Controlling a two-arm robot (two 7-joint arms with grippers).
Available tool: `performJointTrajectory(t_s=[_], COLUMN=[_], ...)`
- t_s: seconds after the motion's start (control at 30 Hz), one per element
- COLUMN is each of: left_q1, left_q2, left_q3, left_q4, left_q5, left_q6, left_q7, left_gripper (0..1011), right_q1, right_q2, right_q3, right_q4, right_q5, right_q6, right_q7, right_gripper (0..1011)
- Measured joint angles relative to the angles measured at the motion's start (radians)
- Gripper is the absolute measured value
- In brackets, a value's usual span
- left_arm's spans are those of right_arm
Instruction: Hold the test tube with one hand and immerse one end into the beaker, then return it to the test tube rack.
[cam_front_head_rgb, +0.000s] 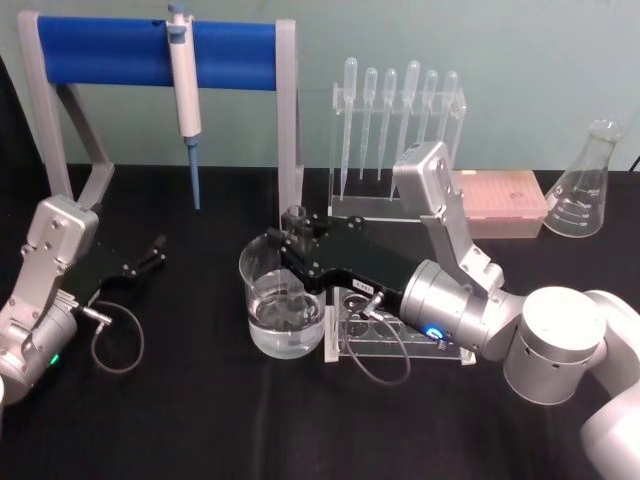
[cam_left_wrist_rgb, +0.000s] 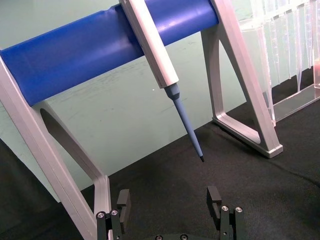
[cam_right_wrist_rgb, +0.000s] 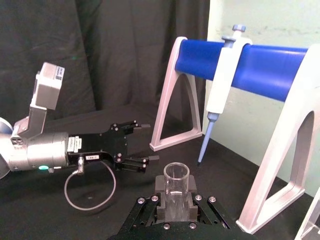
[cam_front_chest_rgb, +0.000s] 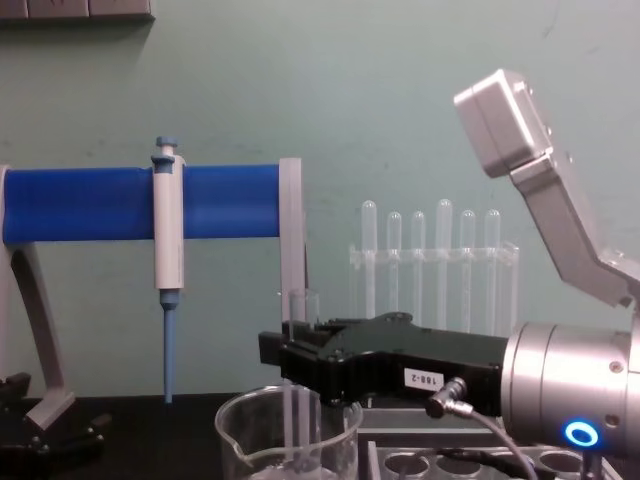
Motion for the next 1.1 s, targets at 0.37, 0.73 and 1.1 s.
performJointTrajectory(t_s=[0.37,0.73,1.1], left_q1=[0.000,0.000,0.000], left_q2=[0.000,0.000,0.000], left_q3=[0.000,0.000,0.000], left_q4=[0.000,0.000,0.000], left_q5=[0.000,0.000,0.000], left_q6=[0.000,0.000,0.000], left_q7=[0.000,0.000,0.000], left_gripper=[1000,1000,1000], right_q1=[-0.004,0.004,0.019], right_q2=[0.010,0.032,0.055], right_q3=[0.022,0.036,0.046], right_q4=[-0.064,-0.162,-0.232], right_q5=[0.028,0.053,0.097], right_q6=[0.001,0.009,0.045], right_q7=[0.003,0.002,-0.007], right_gripper=[224,224,224])
